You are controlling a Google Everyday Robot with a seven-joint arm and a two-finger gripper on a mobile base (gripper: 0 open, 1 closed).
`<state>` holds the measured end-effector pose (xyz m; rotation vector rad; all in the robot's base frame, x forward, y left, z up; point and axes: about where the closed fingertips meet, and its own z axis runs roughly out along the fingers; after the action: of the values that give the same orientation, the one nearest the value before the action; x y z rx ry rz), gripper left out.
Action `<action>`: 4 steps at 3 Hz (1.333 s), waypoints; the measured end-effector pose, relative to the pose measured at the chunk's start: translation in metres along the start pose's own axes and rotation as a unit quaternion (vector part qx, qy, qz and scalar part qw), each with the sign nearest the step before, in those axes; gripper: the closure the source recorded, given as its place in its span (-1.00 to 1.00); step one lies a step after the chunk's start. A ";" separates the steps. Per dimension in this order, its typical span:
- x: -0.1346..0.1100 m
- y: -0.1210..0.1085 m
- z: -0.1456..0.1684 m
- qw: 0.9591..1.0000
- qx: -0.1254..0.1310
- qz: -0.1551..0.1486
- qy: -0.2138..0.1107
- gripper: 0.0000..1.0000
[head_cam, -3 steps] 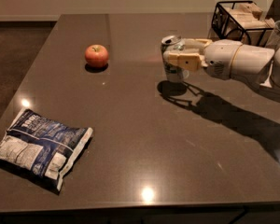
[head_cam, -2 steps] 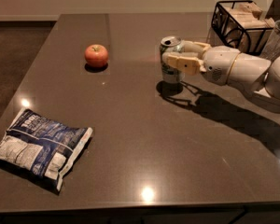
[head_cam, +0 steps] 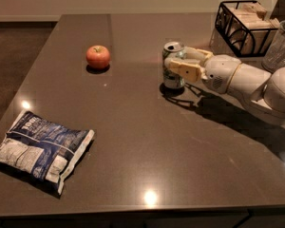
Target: Place 7up can upright
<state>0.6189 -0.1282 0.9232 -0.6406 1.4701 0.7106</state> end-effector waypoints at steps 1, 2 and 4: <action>0.001 0.000 0.001 1.000 -0.003 -0.003 -0.019 0.17; 0.001 0.002 0.003 1.000 -0.006 -0.004 -0.020 -0.30; -0.001 0.006 0.007 1.000 -0.010 -0.004 -0.020 -1.00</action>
Offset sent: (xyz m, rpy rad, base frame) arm 0.0004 0.0007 -0.0010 0.0240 -0.0274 0.0048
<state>0.6191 -0.1195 0.9241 -0.6443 1.4244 0.7280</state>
